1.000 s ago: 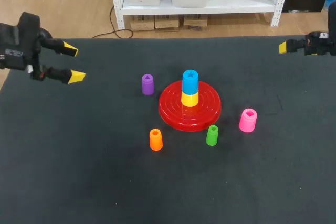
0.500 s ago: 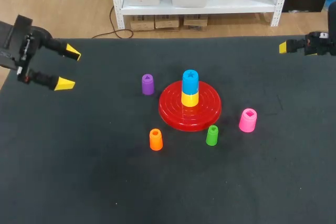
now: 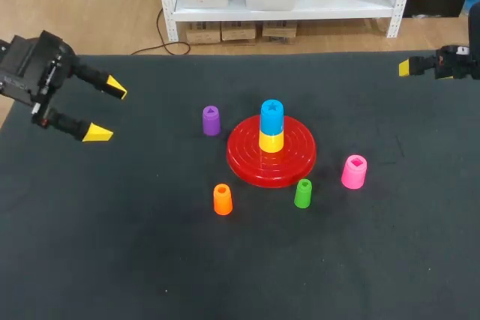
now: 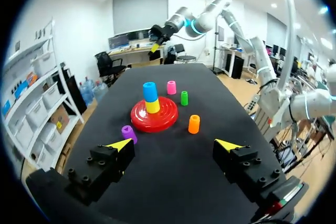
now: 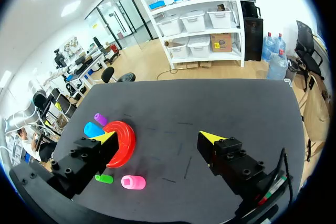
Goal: Pick up and stack the cylinders on the red base in this order: pink,purple,orange,green
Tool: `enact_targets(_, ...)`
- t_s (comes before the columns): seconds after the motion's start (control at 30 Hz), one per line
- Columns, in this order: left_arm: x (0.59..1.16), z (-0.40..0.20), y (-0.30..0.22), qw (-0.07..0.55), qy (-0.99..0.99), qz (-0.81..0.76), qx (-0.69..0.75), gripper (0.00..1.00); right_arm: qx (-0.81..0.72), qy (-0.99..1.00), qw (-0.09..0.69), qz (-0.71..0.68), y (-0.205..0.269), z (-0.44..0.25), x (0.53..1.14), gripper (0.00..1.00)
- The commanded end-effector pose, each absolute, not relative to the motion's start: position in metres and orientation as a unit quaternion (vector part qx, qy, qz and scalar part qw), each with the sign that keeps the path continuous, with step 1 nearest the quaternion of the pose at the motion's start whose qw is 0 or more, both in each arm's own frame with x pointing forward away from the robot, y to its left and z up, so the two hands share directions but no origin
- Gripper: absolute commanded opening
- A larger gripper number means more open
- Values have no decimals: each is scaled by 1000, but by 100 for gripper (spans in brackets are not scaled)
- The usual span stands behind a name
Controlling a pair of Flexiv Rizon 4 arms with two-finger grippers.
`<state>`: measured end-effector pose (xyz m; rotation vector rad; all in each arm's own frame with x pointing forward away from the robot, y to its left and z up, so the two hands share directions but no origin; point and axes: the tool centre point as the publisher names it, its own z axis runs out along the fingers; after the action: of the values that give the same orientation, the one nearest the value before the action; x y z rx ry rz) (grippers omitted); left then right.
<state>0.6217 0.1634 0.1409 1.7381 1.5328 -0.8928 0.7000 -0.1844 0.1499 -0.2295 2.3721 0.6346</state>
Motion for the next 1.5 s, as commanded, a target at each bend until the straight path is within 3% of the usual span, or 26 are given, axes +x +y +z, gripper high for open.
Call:
enact_targets(0.03,634,133,164,309,587,-342,666,100,-88,908,331,243,-185,150,700,100)
enact_targets(0.23,649,132,164,338,629,-299,633,100,-88,908,331,243,-185,150,700,100)
enact_targets(0.83,640,118,162,305,642,-332,620,100,-88,908,331,243,-185,150,700,100)
enact_targets(1.37,638,120,164,312,634,-343,619,100,-88,908,331,243,-185,150,700,100)
enact_targets(1.5,638,120,164,312,634,-343,619,100,-134,916,330,183,-183,167,698,100)
